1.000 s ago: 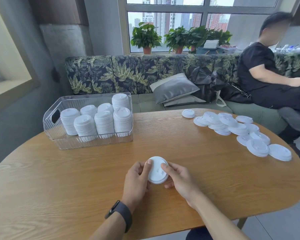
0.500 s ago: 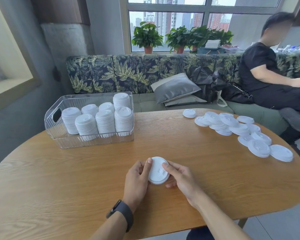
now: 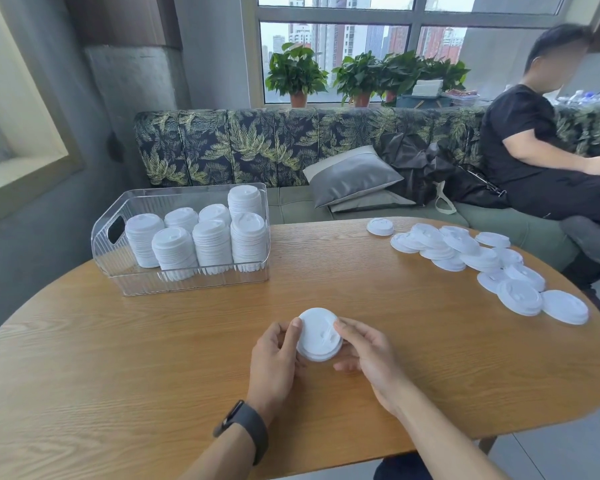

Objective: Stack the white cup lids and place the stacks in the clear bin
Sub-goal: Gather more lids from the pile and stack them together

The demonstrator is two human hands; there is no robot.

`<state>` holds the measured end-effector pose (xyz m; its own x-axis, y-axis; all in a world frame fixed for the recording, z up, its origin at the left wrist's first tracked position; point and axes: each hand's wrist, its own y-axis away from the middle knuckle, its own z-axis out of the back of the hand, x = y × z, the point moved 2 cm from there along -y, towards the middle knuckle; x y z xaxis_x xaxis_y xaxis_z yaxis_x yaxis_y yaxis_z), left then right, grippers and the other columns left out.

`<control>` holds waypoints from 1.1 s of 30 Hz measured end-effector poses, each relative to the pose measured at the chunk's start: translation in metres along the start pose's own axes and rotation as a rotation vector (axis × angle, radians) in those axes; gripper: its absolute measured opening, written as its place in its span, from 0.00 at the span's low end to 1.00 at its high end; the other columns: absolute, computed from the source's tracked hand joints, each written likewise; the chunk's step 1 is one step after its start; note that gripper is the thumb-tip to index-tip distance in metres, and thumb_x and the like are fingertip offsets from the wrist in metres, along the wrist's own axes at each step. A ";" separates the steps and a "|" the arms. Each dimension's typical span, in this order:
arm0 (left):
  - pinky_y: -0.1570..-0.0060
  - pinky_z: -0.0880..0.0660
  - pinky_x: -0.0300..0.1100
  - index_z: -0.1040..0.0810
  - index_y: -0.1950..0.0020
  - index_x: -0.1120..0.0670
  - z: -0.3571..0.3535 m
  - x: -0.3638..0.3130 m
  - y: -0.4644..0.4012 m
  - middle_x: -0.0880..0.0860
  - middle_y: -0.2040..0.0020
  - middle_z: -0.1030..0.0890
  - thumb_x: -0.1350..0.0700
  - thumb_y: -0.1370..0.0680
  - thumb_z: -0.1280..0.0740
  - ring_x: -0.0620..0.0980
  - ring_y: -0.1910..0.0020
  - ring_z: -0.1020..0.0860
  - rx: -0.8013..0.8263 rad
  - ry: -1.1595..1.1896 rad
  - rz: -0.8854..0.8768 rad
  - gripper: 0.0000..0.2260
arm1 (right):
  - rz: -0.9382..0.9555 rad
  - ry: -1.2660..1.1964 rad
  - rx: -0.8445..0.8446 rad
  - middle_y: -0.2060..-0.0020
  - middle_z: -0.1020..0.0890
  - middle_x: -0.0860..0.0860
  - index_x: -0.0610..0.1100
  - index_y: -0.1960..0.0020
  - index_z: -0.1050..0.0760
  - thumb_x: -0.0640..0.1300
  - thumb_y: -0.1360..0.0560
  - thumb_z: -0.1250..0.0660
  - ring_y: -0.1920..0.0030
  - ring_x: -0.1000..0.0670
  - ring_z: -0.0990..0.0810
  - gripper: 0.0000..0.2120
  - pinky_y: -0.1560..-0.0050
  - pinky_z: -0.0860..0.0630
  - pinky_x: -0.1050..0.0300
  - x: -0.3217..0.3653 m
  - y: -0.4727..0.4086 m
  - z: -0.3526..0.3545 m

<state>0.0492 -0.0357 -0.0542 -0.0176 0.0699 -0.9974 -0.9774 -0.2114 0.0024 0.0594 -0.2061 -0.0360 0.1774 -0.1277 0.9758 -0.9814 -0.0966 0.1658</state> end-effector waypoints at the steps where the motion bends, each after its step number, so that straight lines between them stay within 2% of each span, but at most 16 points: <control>1: 0.64 0.23 0.48 0.18 0.49 0.54 0.000 0.001 -0.001 0.50 0.65 0.17 0.43 0.17 0.35 0.50 0.67 0.21 -0.004 -0.014 -0.009 0.15 | -0.001 -0.013 -0.003 0.49 0.12 0.47 0.46 0.42 0.15 0.48 0.19 0.31 0.49 0.48 0.14 0.10 0.60 0.19 0.55 0.000 0.000 0.001; 3: 0.58 0.19 0.43 0.18 0.44 0.48 0.000 0.002 0.001 0.45 0.55 0.14 0.39 0.20 0.33 0.47 0.57 0.17 -0.001 -0.061 -0.061 0.14 | 0.000 -0.040 -0.025 0.50 0.12 0.45 0.44 0.43 0.15 0.48 0.19 0.31 0.51 0.47 0.13 0.10 0.59 0.18 0.54 -0.001 -0.001 0.004; 4: 0.53 0.19 0.42 0.20 0.41 0.45 -0.001 0.003 0.002 0.42 0.49 0.15 0.36 0.22 0.32 0.44 0.51 0.17 0.021 -0.114 -0.116 0.17 | 0.003 -0.058 -0.042 0.51 0.12 0.44 0.43 0.44 0.15 0.47 0.19 0.31 0.53 0.47 0.13 0.10 0.59 0.18 0.55 -0.002 -0.001 0.004; 7: 0.39 0.27 0.34 0.30 0.28 0.43 -0.009 0.005 0.009 0.36 0.35 0.23 0.31 0.27 0.30 0.35 0.36 0.25 0.125 -0.349 -0.272 0.32 | 0.008 -0.117 -0.069 0.54 0.12 0.44 0.40 0.45 0.15 0.46 0.19 0.31 0.60 0.47 0.14 0.10 0.63 0.19 0.57 -0.002 -0.003 0.005; 9: 0.34 0.31 0.33 0.34 0.25 0.44 -0.011 0.006 0.009 0.36 0.30 0.29 0.31 0.29 0.28 0.36 0.30 0.30 0.131 -0.433 -0.338 0.37 | 0.007 -0.112 -0.057 0.58 0.13 0.44 0.39 0.46 0.15 0.46 0.19 0.31 0.63 0.48 0.17 0.11 0.66 0.21 0.58 -0.002 -0.003 0.006; 12: 0.33 0.30 0.35 0.33 0.26 0.43 -0.010 0.006 0.008 0.35 0.31 0.30 0.33 0.29 0.28 0.37 0.29 0.31 0.086 -0.465 -0.370 0.35 | 0.013 -0.056 -0.028 0.59 0.14 0.46 0.41 0.44 0.15 0.48 0.21 0.30 0.63 0.50 0.18 0.12 0.70 0.26 0.60 -0.001 -0.002 0.006; 15: 0.37 0.30 0.30 0.34 0.29 0.38 -0.009 0.006 0.008 0.32 0.34 0.29 0.33 0.29 0.27 0.36 0.32 0.29 0.058 -0.464 -0.360 0.32 | 0.011 -0.040 0.003 0.57 0.13 0.46 0.44 0.42 0.16 0.48 0.21 0.29 0.61 0.50 0.17 0.12 0.71 0.27 0.60 0.000 -0.002 0.003; 19: 0.37 0.30 0.30 0.36 0.29 0.36 -0.007 0.006 0.007 0.28 0.35 0.31 0.32 0.29 0.26 0.36 0.32 0.29 0.000 -0.427 -0.345 0.33 | 0.009 0.004 0.029 0.57 0.14 0.45 0.46 0.39 0.16 0.48 0.22 0.28 0.56 0.50 0.16 0.13 0.68 0.26 0.60 -0.001 -0.004 -0.001; 23: 0.40 0.32 0.27 0.39 0.31 0.31 -0.005 0.006 0.008 0.23 0.35 0.34 0.33 0.28 0.27 0.36 0.32 0.29 -0.004 -0.409 -0.341 0.31 | 0.003 -0.006 0.011 0.61 0.17 0.44 0.47 0.39 0.16 0.46 0.22 0.28 0.58 0.51 0.16 0.12 0.64 0.25 0.58 -0.002 -0.007 -0.008; 29: 0.40 0.38 0.19 0.42 0.27 0.34 0.013 0.011 0.005 0.29 0.30 0.34 0.37 0.26 0.25 0.32 0.29 0.34 0.018 -0.426 -0.353 0.34 | -0.025 -0.014 0.055 0.60 0.18 0.45 0.50 0.42 0.14 0.46 0.21 0.29 0.62 0.50 0.18 0.09 0.64 0.23 0.56 -0.005 -0.014 -0.026; 33: 0.35 0.35 0.25 0.41 0.23 0.37 0.038 0.014 0.002 0.32 0.27 0.35 0.34 0.28 0.27 0.32 0.27 0.35 0.086 -0.470 -0.390 0.38 | -0.045 -0.012 0.074 0.64 0.18 0.47 0.49 0.44 0.13 0.47 0.20 0.30 0.69 0.48 0.23 0.09 0.69 0.28 0.57 -0.006 -0.020 -0.047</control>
<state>0.0391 0.0018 -0.0651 0.2731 0.5528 -0.7873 -0.9436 -0.0052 -0.3310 0.0748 -0.1571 -0.0387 0.2229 -0.1330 0.9657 -0.9643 -0.1756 0.1984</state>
